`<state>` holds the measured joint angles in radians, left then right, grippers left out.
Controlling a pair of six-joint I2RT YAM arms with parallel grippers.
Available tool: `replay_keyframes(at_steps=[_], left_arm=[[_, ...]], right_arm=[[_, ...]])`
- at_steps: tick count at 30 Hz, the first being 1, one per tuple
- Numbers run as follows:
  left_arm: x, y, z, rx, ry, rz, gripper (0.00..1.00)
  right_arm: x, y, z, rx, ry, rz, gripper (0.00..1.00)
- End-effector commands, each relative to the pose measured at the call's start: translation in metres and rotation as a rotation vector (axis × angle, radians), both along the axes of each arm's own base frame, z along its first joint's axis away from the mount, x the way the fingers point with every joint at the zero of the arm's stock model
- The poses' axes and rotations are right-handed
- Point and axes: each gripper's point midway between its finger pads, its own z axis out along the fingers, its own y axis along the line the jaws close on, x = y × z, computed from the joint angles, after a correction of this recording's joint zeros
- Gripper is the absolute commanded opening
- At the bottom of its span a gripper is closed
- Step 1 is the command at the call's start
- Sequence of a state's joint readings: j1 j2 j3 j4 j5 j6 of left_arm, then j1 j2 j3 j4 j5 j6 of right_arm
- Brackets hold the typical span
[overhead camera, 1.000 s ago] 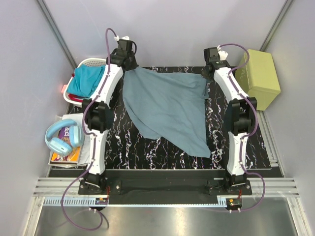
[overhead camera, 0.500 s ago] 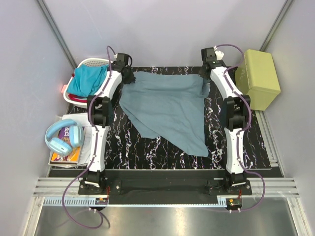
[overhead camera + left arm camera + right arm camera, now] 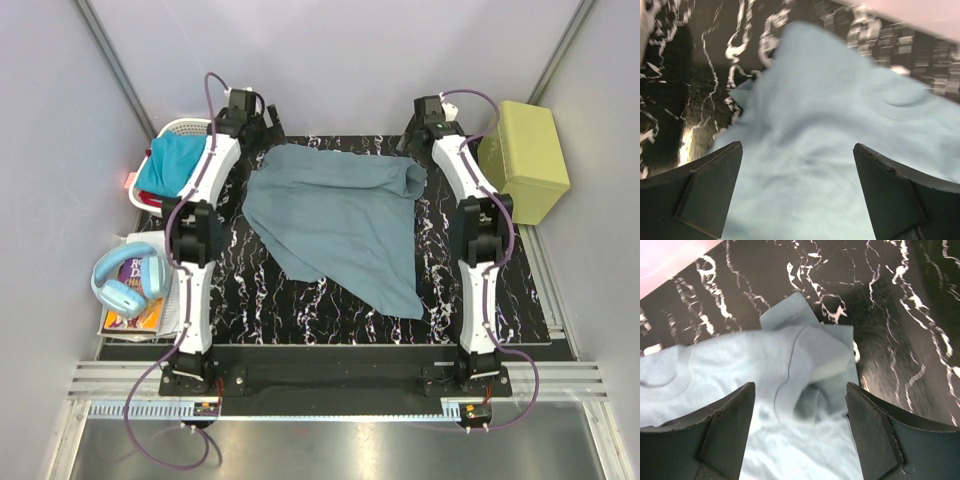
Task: Fold and stack the t-shirts
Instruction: Flatten out the tshirt
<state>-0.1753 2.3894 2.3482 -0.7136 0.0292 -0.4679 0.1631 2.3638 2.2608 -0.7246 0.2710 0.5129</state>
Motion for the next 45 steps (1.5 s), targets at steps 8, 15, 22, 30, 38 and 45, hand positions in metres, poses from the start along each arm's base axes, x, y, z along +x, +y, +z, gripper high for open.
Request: replay_keyframes(at_steps=[8,15,22,30,38,45], left_arm=[[-0.130,-0.079,0.079,-0.008,-0.092,-0.176,0.99],[-0.225,-0.090,0.014,0.008,0.018,-0.271,0.92],[-0.299,-0.088,-0.003,0.068,0.003,-0.300,0.87],[-0.355,-0.096,-0.023,0.063,0.047,-0.370,0.82],[-0.373,-0.110,-0.085,0.091,0.182,-0.400,0.78],[-0.363,-0.114,-0.106,0.109,0.212,-0.363,0.75]], right_arm=[[-0.102,0.056,0.097,-0.038,-0.109,0.112,0.78],[-0.200,0.083,0.055,-0.064,-0.001,0.210,0.75],[-0.290,0.114,0.034,-0.018,0.051,0.310,0.72],[-0.328,0.104,0.023,-0.038,0.085,0.319,0.70],[-0.328,0.107,0.023,-0.041,0.084,0.327,0.69],[-0.333,0.100,0.026,-0.058,0.079,0.328,0.69]])
